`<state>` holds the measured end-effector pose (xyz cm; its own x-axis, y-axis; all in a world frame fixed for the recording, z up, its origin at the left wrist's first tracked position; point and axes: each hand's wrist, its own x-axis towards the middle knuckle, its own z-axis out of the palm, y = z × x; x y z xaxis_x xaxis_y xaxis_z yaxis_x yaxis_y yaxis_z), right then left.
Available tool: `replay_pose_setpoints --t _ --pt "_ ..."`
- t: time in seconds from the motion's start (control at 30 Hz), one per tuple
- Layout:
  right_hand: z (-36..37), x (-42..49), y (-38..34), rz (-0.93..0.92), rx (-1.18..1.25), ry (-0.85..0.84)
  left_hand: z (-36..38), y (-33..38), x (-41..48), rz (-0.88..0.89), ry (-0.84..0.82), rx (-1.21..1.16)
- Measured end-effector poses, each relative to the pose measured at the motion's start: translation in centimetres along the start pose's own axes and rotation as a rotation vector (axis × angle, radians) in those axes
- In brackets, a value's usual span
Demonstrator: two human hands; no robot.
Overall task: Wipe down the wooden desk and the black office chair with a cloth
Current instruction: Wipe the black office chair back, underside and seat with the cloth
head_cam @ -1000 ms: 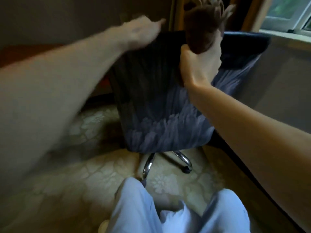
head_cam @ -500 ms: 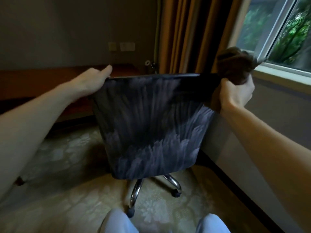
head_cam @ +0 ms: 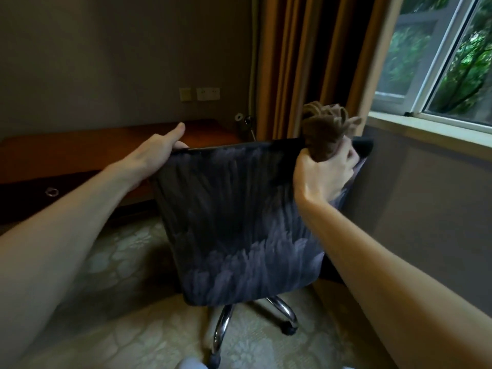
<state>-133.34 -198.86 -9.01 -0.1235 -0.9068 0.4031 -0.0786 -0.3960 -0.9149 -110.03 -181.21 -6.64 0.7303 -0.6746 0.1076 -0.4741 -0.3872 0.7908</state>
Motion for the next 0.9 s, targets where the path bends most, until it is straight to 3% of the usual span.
replay_pose_setpoints --t 0.23,0.4,0.5,0.63,0.9 --pt "2.4 -7.9 -1.6 -0.103 -0.01 -0.183 0.1 0.3 -0.7 0.002 -0.067 0.001" --pt "1.8 -12.0 -1.9 -0.318 0.057 -0.444 0.6 -0.4 -1.4 0.079 0.086 -0.017" --pt "0.3 -10.3 -1.7 -0.268 0.138 -0.53 1.1 -0.2 -2.1 0.099 0.188 0.035" --pt "-2.5 -7.5 -1.0 -0.235 0.246 -0.387 1.4 -0.3 -3.1 0.124 0.201 0.042" --pt "-6.2 2.4 2.0 -0.108 0.139 -0.067 1.8 -0.1 -3.4 0.086 0.243 -0.001"
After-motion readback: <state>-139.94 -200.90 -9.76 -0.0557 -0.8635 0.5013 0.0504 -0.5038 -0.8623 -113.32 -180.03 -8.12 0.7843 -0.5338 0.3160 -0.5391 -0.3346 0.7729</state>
